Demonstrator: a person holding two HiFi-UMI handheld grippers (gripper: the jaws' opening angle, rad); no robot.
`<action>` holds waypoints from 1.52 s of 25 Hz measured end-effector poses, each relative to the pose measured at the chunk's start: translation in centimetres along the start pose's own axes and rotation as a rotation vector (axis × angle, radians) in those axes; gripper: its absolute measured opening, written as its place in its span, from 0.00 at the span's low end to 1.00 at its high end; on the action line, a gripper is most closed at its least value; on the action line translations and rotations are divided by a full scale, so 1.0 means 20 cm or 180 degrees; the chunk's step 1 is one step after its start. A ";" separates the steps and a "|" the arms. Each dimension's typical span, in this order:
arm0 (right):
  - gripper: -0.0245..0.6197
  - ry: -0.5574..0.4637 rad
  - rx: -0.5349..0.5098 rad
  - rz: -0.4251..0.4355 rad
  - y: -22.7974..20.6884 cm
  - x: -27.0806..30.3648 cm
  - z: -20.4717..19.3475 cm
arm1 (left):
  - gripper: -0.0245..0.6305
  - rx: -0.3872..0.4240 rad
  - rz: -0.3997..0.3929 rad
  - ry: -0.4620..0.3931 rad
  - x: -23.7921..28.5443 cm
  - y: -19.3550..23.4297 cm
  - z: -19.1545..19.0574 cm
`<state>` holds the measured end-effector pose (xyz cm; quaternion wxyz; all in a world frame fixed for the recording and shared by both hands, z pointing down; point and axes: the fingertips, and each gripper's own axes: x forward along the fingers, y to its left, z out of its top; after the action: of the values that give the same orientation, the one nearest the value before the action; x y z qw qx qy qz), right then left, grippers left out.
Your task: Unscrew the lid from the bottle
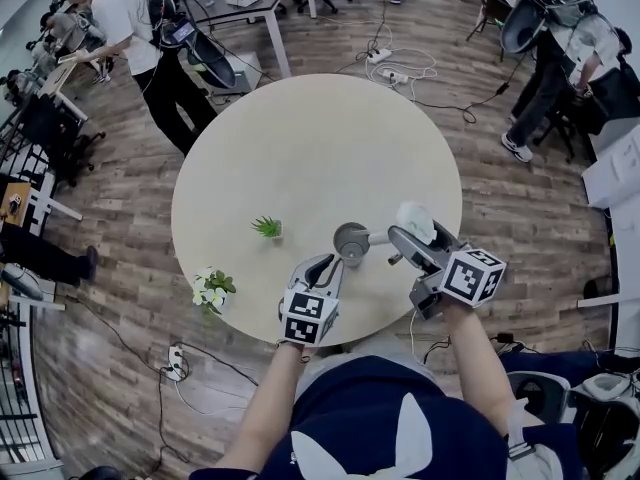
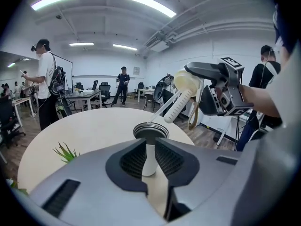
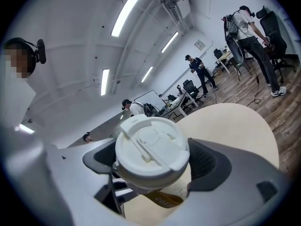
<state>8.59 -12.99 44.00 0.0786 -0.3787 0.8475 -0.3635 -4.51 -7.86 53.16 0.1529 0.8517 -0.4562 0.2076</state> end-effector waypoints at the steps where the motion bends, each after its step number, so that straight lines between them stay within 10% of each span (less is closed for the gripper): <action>1: 0.75 -0.0009 -0.0004 0.0013 0.01 -0.01 0.00 | 0.14 0.0005 -0.0015 -0.0010 -0.01 -0.01 0.01; 38: 0.74 0.0041 -0.0486 0.0157 0.18 -0.15 -0.06 | 0.07 0.0064 -0.0019 -0.0046 -0.16 -0.17 -0.03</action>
<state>7.97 -8.57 42.03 0.0530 -0.3602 0.8823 -0.2983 -3.34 -3.57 51.89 0.1417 0.8561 -0.4526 0.2055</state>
